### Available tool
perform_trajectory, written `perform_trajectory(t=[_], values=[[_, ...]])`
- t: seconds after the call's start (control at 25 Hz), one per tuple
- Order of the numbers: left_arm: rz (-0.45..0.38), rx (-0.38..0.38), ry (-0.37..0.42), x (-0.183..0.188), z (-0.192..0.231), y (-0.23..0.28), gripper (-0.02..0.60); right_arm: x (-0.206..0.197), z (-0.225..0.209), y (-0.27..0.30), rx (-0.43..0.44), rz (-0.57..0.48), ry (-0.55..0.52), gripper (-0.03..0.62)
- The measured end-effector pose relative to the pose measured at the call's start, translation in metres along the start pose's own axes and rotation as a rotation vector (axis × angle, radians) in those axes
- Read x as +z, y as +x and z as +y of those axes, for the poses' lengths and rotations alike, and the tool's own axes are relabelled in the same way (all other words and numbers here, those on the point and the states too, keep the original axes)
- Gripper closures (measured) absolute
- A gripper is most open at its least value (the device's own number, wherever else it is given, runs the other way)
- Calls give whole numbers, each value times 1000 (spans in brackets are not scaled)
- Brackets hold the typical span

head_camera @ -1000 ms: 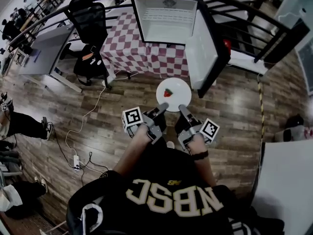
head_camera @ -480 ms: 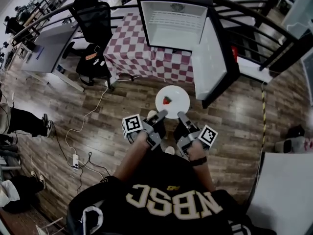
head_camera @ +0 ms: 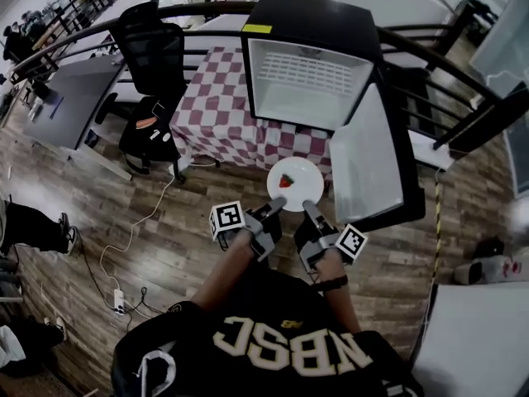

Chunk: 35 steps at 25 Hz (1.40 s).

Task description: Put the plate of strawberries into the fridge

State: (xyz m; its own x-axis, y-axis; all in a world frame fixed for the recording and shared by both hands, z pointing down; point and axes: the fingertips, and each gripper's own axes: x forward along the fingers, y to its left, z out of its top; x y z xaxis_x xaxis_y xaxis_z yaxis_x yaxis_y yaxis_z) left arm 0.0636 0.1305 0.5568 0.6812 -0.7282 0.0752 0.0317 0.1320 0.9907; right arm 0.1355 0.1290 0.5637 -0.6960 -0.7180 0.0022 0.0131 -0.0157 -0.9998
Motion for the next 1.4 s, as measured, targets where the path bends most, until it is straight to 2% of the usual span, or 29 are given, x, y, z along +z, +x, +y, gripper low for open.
perform_trajectory(t=[0.2, 0.4, 0.6, 0.76, 1.08, 1.16, 1.4], values=[[26, -22, 38, 67, -28, 25, 552, 20, 16, 69, 13, -27, -6, 551], [53, -9, 17, 120, -34, 44, 552, 35, 16, 124, 4, -53, 11, 551], [97, 25, 59, 166, -34, 61, 552, 50, 17, 165, 3, -93, 5, 550], [115, 21, 50, 194, -33, 75, 554, 60, 11, 193, -3, -114, 1, 551], [145, -16, 5, 233, -50, 91, 552, 73, 23, 234, 4, -156, -56, 549], [154, -17, -16, 234, -54, 95, 553, 77, 26, 236, 6, -168, -70, 549], [196, -16, 6, 232, -52, 111, 554, 91, 24, 230, -6, -221, -63, 549]])
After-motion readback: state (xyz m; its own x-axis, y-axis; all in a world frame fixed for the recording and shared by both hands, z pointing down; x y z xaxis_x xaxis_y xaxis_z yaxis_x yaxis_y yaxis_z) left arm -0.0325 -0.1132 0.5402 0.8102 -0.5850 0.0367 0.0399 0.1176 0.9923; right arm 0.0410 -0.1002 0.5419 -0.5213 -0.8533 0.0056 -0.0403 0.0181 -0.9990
